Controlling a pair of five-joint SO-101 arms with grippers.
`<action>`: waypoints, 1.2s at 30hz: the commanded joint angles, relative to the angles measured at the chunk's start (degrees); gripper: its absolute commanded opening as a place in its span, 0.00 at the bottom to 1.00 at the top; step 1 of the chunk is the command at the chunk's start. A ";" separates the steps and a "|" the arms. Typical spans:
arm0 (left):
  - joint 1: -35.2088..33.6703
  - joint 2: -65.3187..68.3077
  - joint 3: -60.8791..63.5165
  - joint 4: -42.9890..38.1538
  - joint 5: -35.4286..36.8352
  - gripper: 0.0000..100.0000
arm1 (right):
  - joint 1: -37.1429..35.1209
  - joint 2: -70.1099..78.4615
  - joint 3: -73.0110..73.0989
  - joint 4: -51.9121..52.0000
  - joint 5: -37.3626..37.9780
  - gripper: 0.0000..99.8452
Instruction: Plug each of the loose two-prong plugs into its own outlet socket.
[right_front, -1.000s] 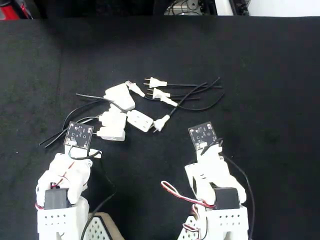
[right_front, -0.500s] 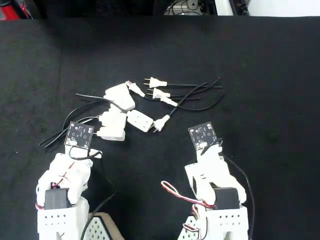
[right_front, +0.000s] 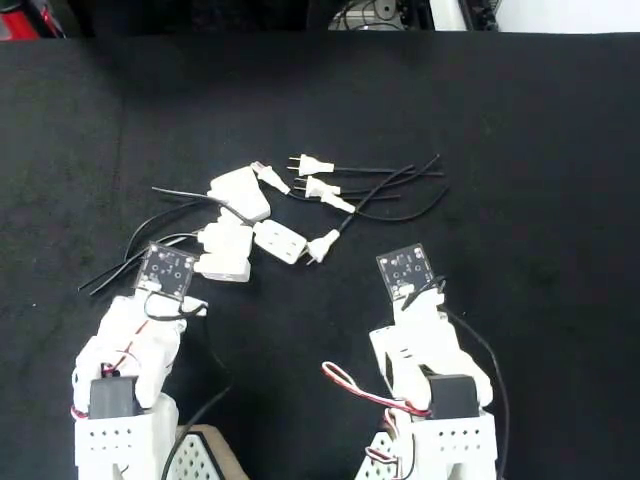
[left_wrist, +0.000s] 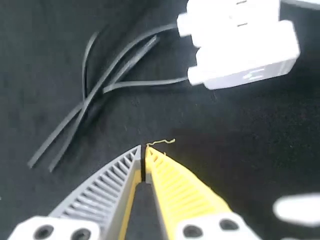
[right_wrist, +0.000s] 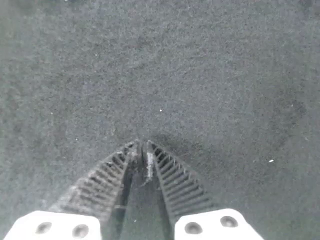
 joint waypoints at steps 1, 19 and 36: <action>1.10 0.00 -12.35 -0.62 -1.41 0.03 | -2.73 -4.88 -0.31 -7.47 0.44 0.01; 10.07 67.08 -43.91 -11.08 6.86 0.04 | -2.11 4.70 -17.63 -13.45 2.64 0.02; 9.80 73.85 -41.71 -25.05 35.25 0.26 | 4.31 70.90 -39.34 -31.56 -1.49 0.04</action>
